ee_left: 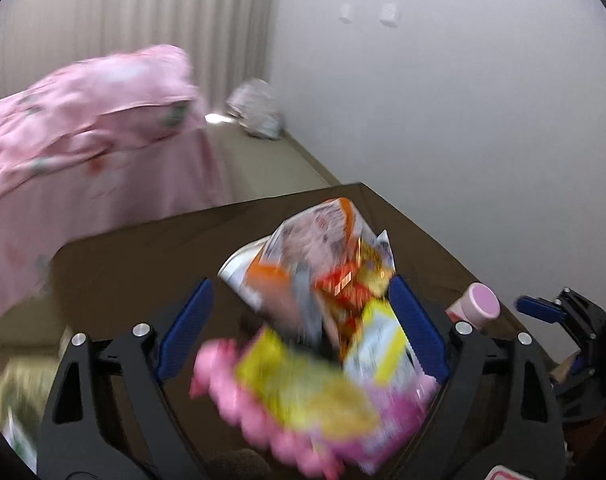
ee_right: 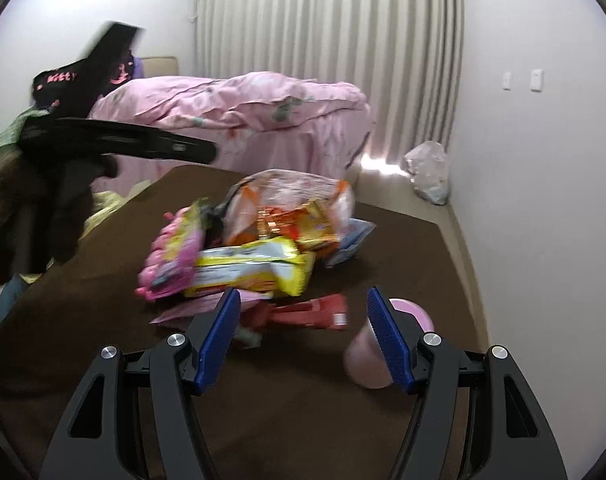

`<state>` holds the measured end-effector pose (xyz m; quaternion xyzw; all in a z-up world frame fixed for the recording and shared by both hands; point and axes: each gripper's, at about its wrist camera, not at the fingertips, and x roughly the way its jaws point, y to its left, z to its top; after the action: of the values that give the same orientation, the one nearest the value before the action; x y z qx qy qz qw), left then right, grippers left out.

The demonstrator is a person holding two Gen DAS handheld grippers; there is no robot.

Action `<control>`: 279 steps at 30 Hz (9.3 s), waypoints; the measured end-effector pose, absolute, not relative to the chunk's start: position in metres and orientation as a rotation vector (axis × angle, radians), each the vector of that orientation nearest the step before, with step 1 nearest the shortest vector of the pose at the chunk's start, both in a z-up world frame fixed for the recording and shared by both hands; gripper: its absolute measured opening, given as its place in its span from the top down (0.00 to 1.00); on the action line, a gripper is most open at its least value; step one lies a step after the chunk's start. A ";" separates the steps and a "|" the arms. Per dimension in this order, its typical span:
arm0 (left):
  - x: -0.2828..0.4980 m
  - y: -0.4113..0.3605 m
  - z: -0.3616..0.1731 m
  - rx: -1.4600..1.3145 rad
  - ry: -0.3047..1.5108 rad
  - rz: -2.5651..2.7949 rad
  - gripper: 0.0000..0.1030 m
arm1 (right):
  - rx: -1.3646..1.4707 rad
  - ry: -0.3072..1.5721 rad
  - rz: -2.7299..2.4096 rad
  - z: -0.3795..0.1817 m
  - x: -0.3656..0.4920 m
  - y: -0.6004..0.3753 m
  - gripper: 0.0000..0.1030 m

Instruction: Collect trash

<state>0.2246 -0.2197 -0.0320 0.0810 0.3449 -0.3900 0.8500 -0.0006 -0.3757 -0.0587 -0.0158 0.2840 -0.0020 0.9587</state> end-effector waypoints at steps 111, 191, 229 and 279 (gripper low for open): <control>0.059 -0.091 -0.068 -0.175 0.845 -0.476 0.51 | 0.209 0.520 0.128 -0.070 -0.059 -0.372 0.90; 0.149 0.094 -0.134 -0.106 0.852 0.168 0.86 | -0.303 0.727 0.683 -0.029 0.190 -0.073 0.91; 0.106 0.120 -0.046 -0.338 0.580 0.208 0.48 | -0.192 0.659 0.539 -0.011 0.149 -0.157 0.58; 0.037 -0.110 -0.107 0.100 1.006 -0.664 0.44 | 0.031 0.884 0.264 -0.131 -0.038 -0.309 0.46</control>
<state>0.0372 -0.1101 -0.1074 0.0468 0.4728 -0.3119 0.8228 -0.0378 -0.3087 -0.1309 0.0150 0.4264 0.1272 0.8954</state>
